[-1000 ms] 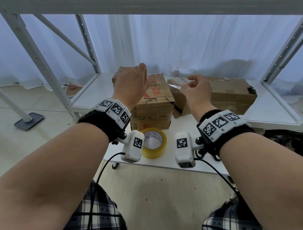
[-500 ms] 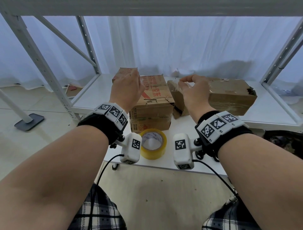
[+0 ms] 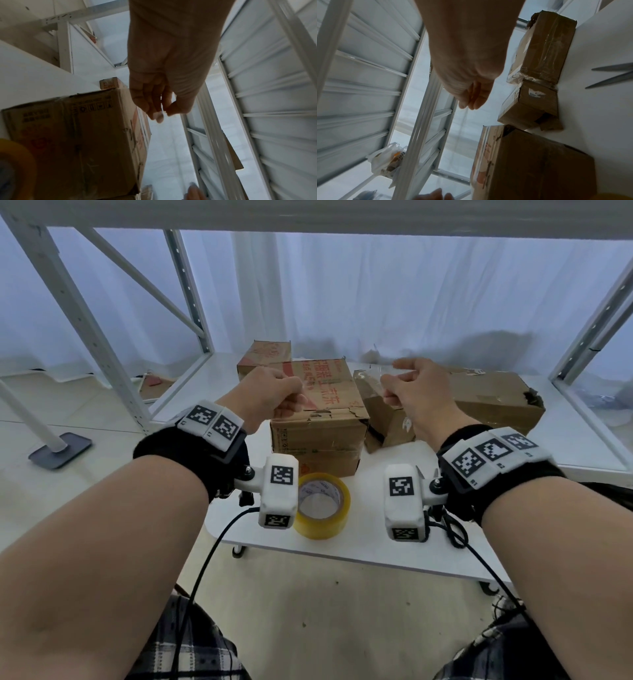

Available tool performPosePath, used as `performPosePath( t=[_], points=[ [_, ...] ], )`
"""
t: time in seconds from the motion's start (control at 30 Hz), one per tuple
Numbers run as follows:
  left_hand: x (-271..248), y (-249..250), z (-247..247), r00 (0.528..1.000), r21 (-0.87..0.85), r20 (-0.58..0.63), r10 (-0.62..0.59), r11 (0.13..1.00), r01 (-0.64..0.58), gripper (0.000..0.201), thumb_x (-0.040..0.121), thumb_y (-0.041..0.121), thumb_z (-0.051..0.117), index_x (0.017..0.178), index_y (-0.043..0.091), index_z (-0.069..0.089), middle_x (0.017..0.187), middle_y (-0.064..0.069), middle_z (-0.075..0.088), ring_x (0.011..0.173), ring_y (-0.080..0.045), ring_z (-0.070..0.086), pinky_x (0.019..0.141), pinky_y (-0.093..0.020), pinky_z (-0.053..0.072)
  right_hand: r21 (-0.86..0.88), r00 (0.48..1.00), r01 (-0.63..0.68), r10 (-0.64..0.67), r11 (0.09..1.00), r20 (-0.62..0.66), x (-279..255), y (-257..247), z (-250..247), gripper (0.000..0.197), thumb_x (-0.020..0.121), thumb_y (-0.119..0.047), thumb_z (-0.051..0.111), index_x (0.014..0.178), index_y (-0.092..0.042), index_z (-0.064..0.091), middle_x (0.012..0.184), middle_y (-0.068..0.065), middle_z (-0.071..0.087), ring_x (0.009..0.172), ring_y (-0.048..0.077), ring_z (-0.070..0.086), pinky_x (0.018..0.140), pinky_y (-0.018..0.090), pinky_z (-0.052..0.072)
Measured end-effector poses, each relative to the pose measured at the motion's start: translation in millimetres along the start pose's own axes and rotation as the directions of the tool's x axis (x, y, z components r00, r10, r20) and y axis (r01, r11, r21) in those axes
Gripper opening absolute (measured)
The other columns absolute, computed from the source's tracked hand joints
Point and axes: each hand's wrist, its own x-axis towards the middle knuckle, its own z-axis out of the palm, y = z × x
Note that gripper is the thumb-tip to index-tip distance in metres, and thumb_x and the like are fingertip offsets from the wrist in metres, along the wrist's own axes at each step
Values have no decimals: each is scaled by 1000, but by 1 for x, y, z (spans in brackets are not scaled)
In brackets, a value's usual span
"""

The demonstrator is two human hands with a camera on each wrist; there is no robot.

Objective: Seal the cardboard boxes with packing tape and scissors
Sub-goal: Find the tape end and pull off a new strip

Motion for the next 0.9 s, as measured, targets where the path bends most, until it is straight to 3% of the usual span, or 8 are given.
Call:
performPosePath(
  t=[0.1,0.17,0.23,0.4,0.5,0.67,0.8,0.9],
  points=[
    [1,2,0,997,16,7,-77,997,76,5,91,9,58,92,6,62,71,-4,66,56,-8,57,59,-18,50,17,998,-65,65,998,17,3,0,3,7,87,-8,68,87,-9,61,77,3,61,63,9,59,60,18,51],
    [3,2,0,994,49,-11,-107,993,107,4,91,9,60,92,6,63,73,-5,65,56,-8,56,57,-17,50,10,994,-109,109,994,14,5,1,7,14,88,-7,67,77,-14,61,73,2,61,64,10,58,65,21,54],
    [5,1,1,989,67,-30,-142,987,144,4,90,10,62,91,6,63,73,-5,64,58,-8,55,54,-16,49,-9,990,-140,141,990,9,7,3,11,16,89,-7,65,76,-14,60,72,1,61,63,9,57,68,23,54],
    [6,1,10,979,160,-110,-171,969,187,8,92,11,58,96,5,62,70,-2,59,50,-4,52,39,-10,36,-4,947,-295,293,956,129,4,12,14,16,93,-3,57,78,-9,57,72,7,56,58,11,52,53,15,48],
    [7,1,14,967,163,-164,-194,962,220,11,94,16,54,102,10,60,73,-1,58,62,-6,51,51,-17,33,14,918,-376,370,927,145,2,17,18,14,94,-2,56,80,-7,58,74,9,57,58,12,51,54,18,49],
    [8,0,9,962,177,-169,-217,953,246,9,91,15,58,95,8,61,74,-1,58,63,-7,50,55,-18,34,9,913,-387,382,922,142,4,20,20,10,93,-2,59,84,-7,58,74,9,60,57,12,53,52,17,51],
    [10,-4,5,977,245,-140,-161,950,192,15,83,4,64,69,7,58,74,-4,58,67,-13,51,60,-17,42,-5,934,-341,339,940,117,4,22,20,12,91,-3,61,81,-7,56,71,10,60,56,12,53,52,18,49],
    [10,-4,5,980,230,-137,-146,957,175,7,85,6,68,80,6,63,78,-2,63,67,-9,58,55,-15,44,-73,962,-259,264,963,69,5,23,21,10,90,-9,65,83,-8,57,69,8,61,54,12,54,56,20,50]
  ],
)
